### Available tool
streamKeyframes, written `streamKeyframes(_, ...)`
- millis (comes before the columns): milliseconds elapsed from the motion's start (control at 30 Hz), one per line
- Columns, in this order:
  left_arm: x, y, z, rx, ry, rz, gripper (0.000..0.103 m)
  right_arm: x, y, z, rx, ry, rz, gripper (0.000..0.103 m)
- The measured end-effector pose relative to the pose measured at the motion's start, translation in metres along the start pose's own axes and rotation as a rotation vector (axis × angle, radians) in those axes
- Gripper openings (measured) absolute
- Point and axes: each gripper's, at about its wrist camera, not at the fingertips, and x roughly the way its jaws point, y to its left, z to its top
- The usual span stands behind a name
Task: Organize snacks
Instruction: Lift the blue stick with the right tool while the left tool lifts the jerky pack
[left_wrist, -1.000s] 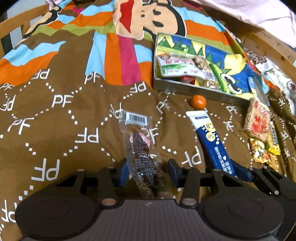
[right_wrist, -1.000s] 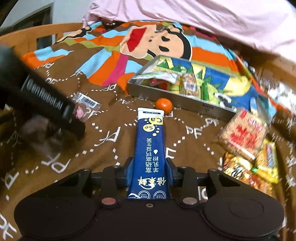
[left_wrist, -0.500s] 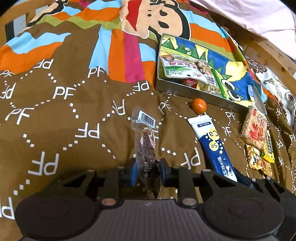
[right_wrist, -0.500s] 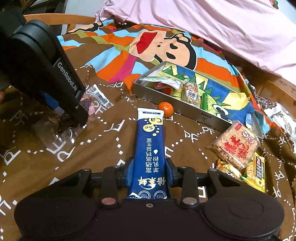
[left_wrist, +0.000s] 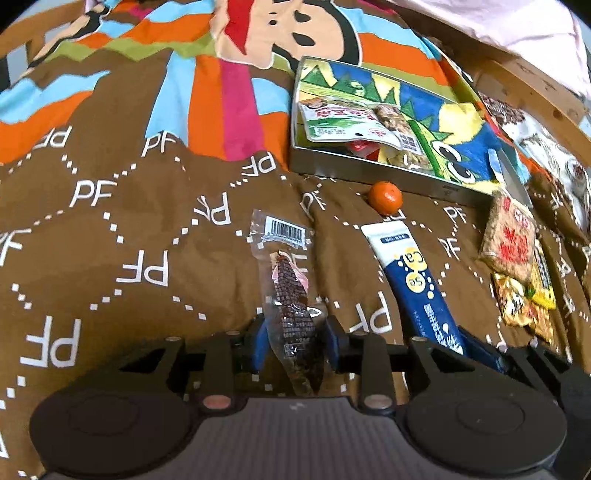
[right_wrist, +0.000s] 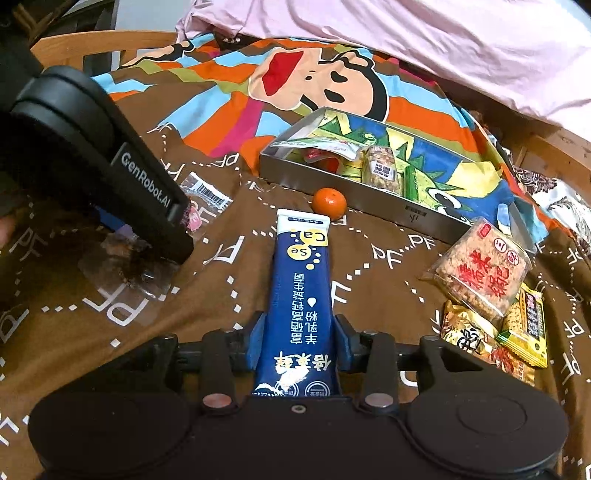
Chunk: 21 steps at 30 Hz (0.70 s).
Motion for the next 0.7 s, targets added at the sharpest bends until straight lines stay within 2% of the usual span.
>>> streamKeyframes(200,-0.004,-0.003,-0.001,0.002,-0.015,0.016,0.03,-0.003,0.006,-0.002,-0.048,-0.025,-0.02,0.037)
streamKeyframes(433,-0.015,-0.001,-0.002,-0.036,-0.043,0.003,0.028,-0.006,0.024,-0.008,-0.221,-0.08,-0.114,0.036)
streamKeyframes(667,-0.021,-0.003,0.001,-0.042,-0.076,-0.001,0.027,-0.004,0.027,-0.011,-0.281,-0.109,-0.162,0.035)
streamKeyframes(700,-0.022,-0.003,0.001,-0.042,-0.083,-0.001,0.016,-0.004,0.028,-0.011,-0.288,-0.114,-0.169,0.035)
